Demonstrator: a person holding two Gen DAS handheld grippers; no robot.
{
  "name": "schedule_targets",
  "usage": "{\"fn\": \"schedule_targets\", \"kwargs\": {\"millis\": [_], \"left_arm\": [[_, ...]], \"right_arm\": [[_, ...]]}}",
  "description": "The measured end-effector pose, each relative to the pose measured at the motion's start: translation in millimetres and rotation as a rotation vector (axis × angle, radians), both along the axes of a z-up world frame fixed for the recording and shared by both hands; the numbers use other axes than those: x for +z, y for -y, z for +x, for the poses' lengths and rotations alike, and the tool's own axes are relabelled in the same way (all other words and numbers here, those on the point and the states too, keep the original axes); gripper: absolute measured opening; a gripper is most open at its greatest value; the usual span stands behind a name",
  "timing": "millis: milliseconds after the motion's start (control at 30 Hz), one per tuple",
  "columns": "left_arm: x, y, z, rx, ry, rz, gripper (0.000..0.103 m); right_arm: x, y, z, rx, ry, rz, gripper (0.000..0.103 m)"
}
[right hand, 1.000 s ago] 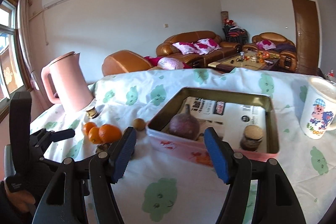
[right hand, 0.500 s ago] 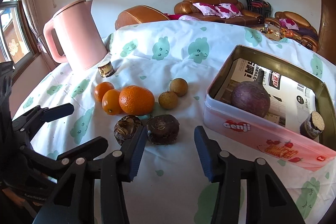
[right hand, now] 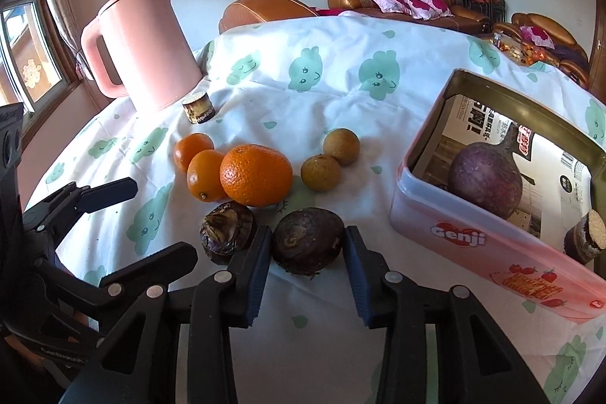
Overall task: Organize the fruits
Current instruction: 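Grasp a dark brown cake with the right tool while the left tool grasps a patterned brown cake, then lower both brown cakes into the pink tin and open both tools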
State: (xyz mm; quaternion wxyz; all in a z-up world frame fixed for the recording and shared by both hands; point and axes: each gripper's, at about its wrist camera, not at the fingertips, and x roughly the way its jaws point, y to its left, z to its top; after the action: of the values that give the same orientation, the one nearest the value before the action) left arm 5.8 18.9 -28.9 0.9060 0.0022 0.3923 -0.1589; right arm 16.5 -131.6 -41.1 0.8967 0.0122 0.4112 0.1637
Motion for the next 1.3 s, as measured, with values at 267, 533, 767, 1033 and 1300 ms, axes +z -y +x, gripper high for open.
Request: {"fn": "schedule_targets", "kwargs": {"millis": [267,533,767,1033,1300], "left_arm": [[-4,35,8,-0.001,-0.049,0.02,0.083],[-13,53,16,0.01,-0.074,0.063,0.043],[-8,21,7,0.086,-0.058,-0.078,0.043],[29,18,-8,0.126,0.125,-0.122,0.043],[64,72,4,-0.014,0.225,-0.119,0.043]], "right_arm": [[39,34,-18,-0.069,0.15,0.086,0.041],[49,56,-19,-0.151,0.184,0.132,0.041],[49,66,-20,-0.187,0.196,0.141,0.041],[72,79,-35,-0.232,0.322,0.071,0.041],[87,141,-43,-0.409,0.398,0.008,0.041]]}}
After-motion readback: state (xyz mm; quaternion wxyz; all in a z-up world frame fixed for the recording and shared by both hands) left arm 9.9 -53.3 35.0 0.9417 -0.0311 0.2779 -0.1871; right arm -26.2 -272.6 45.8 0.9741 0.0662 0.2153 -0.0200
